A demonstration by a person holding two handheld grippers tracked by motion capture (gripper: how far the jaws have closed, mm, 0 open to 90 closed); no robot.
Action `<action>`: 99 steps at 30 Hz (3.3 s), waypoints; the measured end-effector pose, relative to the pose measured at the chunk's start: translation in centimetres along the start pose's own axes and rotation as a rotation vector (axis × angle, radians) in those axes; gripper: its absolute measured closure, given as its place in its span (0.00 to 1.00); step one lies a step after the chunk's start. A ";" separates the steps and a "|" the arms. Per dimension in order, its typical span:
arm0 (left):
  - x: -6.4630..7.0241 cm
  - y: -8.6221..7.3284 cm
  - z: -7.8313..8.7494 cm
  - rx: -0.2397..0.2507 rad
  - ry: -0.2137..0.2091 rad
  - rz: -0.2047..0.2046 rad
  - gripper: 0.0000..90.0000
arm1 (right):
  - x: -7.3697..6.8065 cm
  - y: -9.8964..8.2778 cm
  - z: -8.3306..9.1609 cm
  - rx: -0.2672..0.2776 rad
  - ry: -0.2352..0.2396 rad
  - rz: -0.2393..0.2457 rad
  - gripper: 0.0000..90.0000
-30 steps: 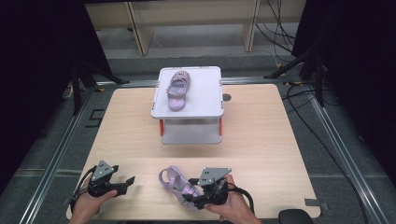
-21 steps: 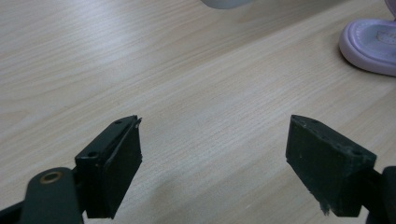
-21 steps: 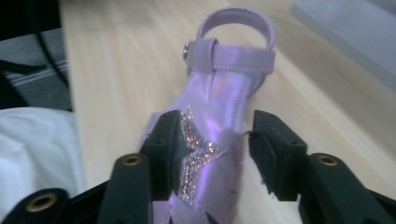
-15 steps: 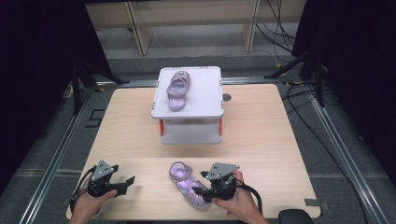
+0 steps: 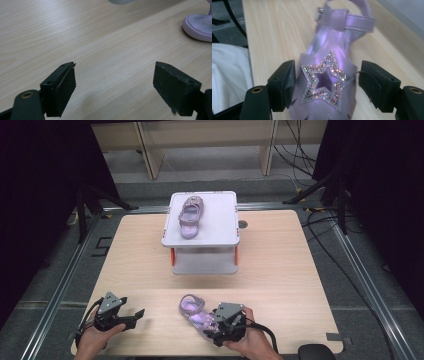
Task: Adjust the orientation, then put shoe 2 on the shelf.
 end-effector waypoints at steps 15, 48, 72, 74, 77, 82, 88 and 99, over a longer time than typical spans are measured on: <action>0.0 0.0 0.0 0.000 0.001 0.000 0.20 | 2.2 -0.9 1.6 -0.020 -0.047 -0.015 0.37; -0.2 0.1 0.1 -0.013 0.010 -0.022 0.20 | 5.0 -1.2 2.5 0.065 -0.106 -0.088 0.40; -0.2 0.0 0.0 0.001 0.010 0.019 0.20 | -0.2 0.3 3.3 0.180 -0.019 -0.061 0.48; -0.5 0.1 0.0 -0.011 0.013 -0.023 0.20 | -0.4 0.2 3.1 0.176 -0.022 -0.053 0.49; -0.2 0.1 -0.1 -0.004 0.009 0.005 0.20 | -0.8 0.0 2.6 0.156 -0.032 -0.040 0.49; -0.2 0.1 0.0 0.002 0.005 0.001 0.20 | -1.3 -0.1 2.0 0.134 -0.036 -0.010 0.50; -0.1 0.1 0.1 0.004 0.009 0.008 0.20 | -1.7 0.0 1.5 0.126 -0.045 0.002 0.51; -0.1 0.0 0.0 0.000 0.002 -0.002 0.20 | -1.7 0.0 1.2 0.120 -0.087 0.018 0.54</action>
Point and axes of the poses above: each handheld gripper's, and its own axes: z roughly backward along the jaws, y roughly out of its top, x roughly to its right, the point moved 2 cm from there along -z, roughly forward along the jaws
